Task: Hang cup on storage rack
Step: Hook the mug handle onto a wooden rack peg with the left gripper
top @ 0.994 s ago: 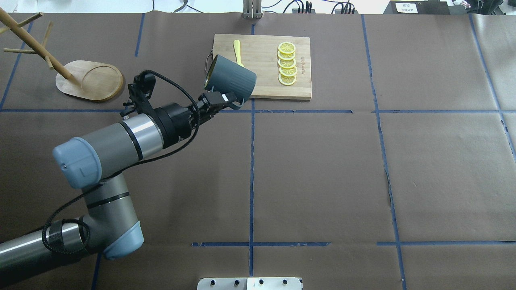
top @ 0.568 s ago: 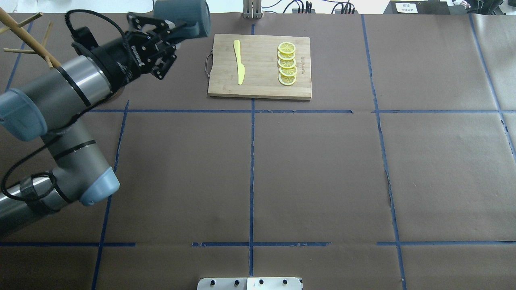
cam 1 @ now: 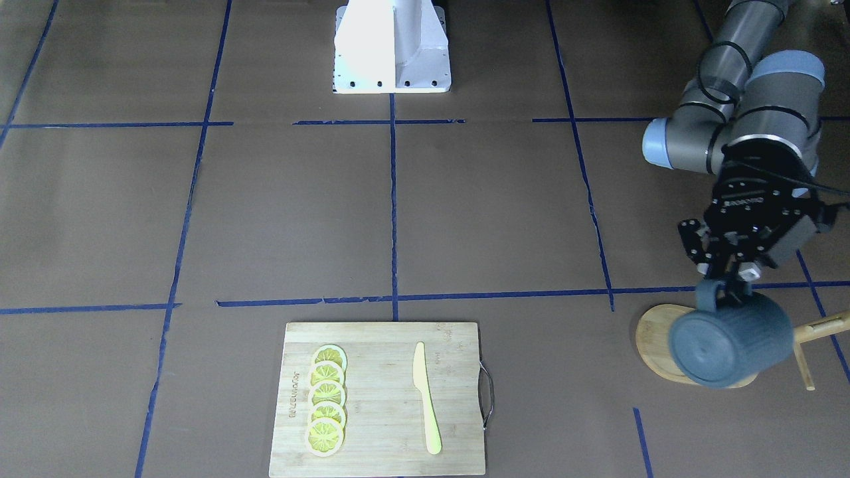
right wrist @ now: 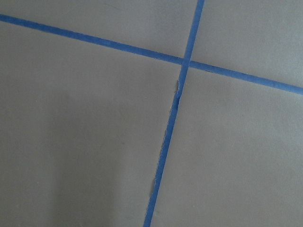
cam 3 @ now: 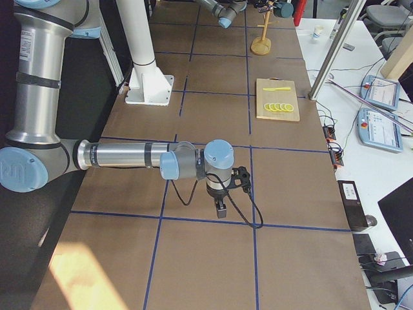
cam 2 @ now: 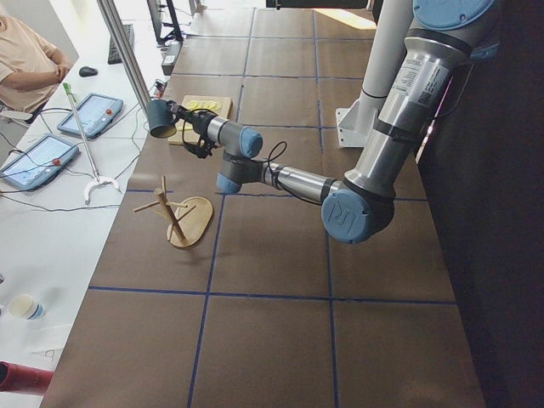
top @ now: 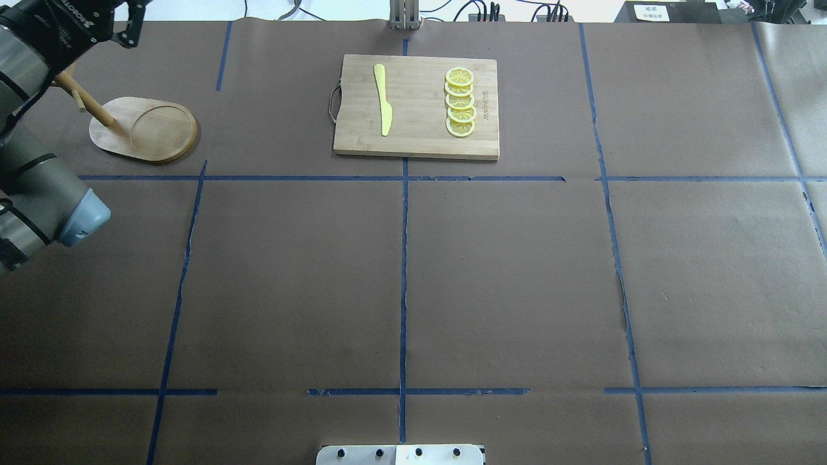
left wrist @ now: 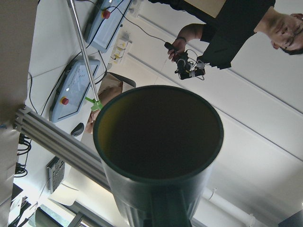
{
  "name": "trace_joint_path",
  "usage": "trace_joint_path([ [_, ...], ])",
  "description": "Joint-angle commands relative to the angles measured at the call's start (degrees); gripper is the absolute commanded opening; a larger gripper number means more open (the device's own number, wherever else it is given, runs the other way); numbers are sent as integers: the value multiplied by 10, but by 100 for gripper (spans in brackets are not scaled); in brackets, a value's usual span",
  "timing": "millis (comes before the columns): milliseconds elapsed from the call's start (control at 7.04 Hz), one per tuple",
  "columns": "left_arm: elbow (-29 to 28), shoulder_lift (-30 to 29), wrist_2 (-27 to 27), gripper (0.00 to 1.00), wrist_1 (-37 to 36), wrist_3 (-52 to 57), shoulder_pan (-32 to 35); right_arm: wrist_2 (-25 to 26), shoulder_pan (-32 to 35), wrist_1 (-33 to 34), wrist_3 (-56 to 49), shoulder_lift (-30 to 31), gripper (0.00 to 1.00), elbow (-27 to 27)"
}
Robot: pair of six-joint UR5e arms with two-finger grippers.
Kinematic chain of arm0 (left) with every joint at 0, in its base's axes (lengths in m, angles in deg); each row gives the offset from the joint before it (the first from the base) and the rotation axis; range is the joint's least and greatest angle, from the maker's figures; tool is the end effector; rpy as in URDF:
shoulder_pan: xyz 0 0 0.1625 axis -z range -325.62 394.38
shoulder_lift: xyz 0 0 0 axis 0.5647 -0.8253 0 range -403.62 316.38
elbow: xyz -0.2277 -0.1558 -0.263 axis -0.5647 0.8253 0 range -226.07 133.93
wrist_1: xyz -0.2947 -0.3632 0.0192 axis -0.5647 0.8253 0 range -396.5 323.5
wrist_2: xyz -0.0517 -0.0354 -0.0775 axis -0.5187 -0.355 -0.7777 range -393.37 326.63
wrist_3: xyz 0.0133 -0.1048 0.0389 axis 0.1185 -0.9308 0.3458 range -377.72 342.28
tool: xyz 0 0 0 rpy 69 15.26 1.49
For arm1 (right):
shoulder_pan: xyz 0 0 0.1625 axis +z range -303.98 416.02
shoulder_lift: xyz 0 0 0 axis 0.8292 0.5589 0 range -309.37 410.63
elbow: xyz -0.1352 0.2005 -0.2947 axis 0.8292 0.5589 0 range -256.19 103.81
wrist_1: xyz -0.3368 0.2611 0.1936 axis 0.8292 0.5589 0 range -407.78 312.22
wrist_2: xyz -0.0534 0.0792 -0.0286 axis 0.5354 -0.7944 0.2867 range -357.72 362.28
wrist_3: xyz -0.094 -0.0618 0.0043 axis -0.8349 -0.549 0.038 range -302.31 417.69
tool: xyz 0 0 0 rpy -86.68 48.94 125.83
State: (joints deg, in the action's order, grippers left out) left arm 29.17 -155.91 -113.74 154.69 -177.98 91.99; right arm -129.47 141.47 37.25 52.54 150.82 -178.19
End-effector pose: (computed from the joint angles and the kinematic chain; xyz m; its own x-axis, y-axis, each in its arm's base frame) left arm 0.2264 -0.6409 0.3263 -0.9216 -0.2795 -0.2694 0.1481 0.3882 -0.9096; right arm 0.0194 -0.4930 0.5952 0.7275 -0.2258 0.6479 0.1446 0.9735 0.1769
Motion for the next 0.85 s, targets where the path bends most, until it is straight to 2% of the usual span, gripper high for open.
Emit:
trace_joint_path([
  [0, -43, 2, -4, 4, 23, -25, 32, 0, 0, -3, 0, 0, 100, 0],
  [142, -50, 33, -9, 4, 59, -26, 30, 0, 0, -3, 0, 0, 100, -1],
  [284, -88, 44, -15, 4, 129, -27, 30, 0, 1, -3, 0, 0, 100, -1],
  [426, -112, 43, -16, 5, 160, -26, 26, 0, 1, -4, 0, 0, 100, -2],
  [710, -120, 44, -16, 6, 164, -26, 23, -1, 1, -3, 0, 1, 100, -5],
])
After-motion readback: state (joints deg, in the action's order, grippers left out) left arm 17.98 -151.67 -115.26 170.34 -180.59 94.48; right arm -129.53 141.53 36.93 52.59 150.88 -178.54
